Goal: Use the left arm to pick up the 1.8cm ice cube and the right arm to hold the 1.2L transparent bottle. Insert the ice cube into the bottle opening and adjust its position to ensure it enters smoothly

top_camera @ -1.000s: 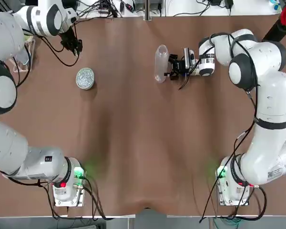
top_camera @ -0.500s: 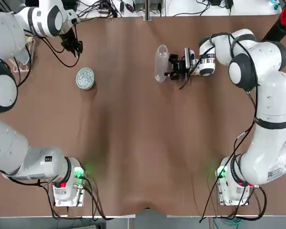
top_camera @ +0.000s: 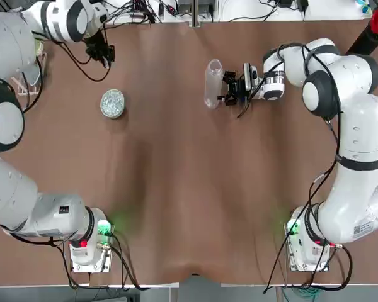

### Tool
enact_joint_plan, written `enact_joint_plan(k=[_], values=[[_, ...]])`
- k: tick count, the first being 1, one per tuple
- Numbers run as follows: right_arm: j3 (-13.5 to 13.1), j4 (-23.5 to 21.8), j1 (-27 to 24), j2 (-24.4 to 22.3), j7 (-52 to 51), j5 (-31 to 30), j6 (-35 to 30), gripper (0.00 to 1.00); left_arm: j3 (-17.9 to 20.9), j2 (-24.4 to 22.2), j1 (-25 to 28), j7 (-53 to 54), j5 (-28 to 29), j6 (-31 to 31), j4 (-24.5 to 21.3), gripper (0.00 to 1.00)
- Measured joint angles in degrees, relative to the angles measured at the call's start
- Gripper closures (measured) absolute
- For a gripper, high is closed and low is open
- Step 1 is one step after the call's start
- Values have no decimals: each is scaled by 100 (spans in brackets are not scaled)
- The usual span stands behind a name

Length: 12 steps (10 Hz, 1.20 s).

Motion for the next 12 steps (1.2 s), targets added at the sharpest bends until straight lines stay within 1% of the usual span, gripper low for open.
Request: enact_joint_plan(k=[4,7,9,10,12], values=[[0,0,-1,3,-1,0,-2,0,-701,-10,-23,-1012,-1,-555,601,74],[-1,0,-1,5,-2,0,-3,0,-1198,9,-89,-1820,-6,-683,982,74],[-1,0,-1,6,-2,0,-4,0,-1307,156,-396,-2352,-8,-1031,1423,74],[-1,0,-1,6,-2,0,-4,0,-1311,279,-603,-2620,-8,-1120,1653,74],[-2,0,-2,7,-2,0,-4,0,-1315,477,-959,-3027,-8,-1154,1953,74]])
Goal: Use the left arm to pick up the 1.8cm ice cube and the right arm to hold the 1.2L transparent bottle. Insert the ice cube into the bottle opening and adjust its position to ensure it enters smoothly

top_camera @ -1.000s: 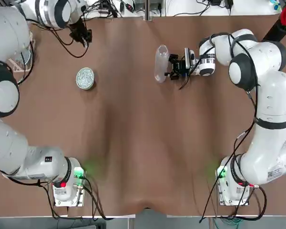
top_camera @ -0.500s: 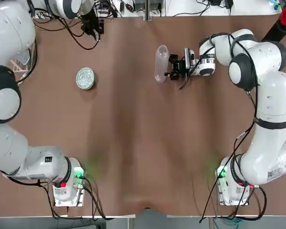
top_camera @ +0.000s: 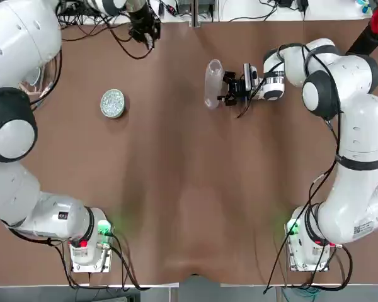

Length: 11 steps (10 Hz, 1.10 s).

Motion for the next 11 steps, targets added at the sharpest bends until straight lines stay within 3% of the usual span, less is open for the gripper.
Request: enact_joint_plan(k=[3,8,11], values=[[-5,0,-13,1,-5,0,0,0,6,370,-553,-650,0,-3,439,74],[-8,0,-29,20,-24,0,-48,0,148,1327,-1386,-1575,62,-94,1669,74],[-10,0,-41,35,-36,0,-55,0,1384,1973,-2748,-2093,158,-87,2463,74]])
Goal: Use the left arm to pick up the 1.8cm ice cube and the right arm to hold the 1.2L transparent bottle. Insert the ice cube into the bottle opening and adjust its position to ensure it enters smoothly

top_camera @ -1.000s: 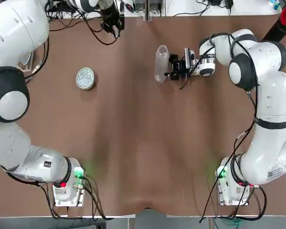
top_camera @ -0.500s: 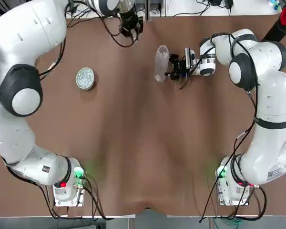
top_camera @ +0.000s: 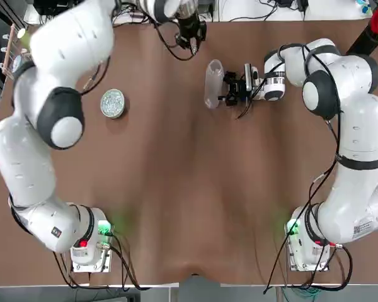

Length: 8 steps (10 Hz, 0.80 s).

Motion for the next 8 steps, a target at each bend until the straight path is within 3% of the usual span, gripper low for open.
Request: enact_joint_plan(k=[2,5,8], values=[[1,0,-3,3,-2,0,-6,0,420,388,-598,-240,0,13,448,74],[1,0,-6,4,-7,0,-10,0,431,669,-767,-344,1,9,967,74],[1,0,-9,6,-9,0,-12,0,432,889,-883,-407,1,98,1060,74]])
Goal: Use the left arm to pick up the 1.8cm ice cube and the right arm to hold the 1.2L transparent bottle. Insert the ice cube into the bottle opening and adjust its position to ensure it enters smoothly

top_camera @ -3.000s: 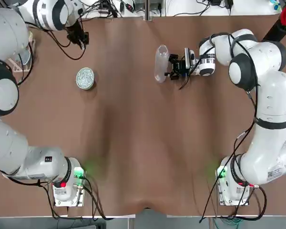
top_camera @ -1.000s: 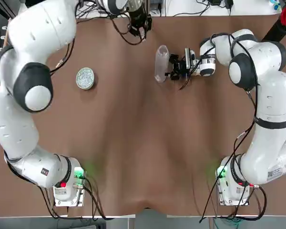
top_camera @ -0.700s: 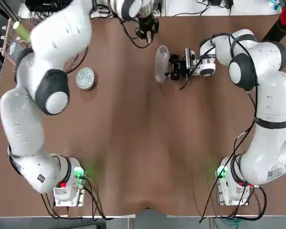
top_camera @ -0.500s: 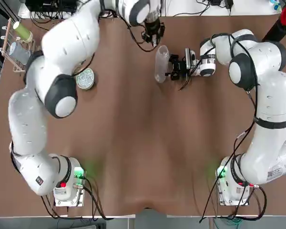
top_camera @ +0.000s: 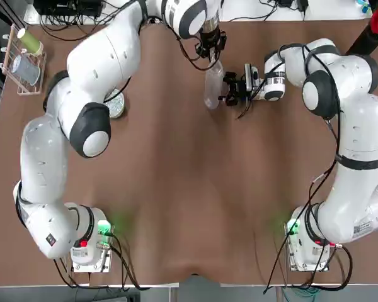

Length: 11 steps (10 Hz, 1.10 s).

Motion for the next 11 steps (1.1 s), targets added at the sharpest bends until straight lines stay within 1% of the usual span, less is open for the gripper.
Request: enact_joint_plan(k=[2,11], values=[[0,0,-5,2,0,0,0,0,8,96,-53,-7,0,83,19,74],[4,0,-45,22,-3,0,-66,0,60,171,-101,-7,0,126,33,74]])
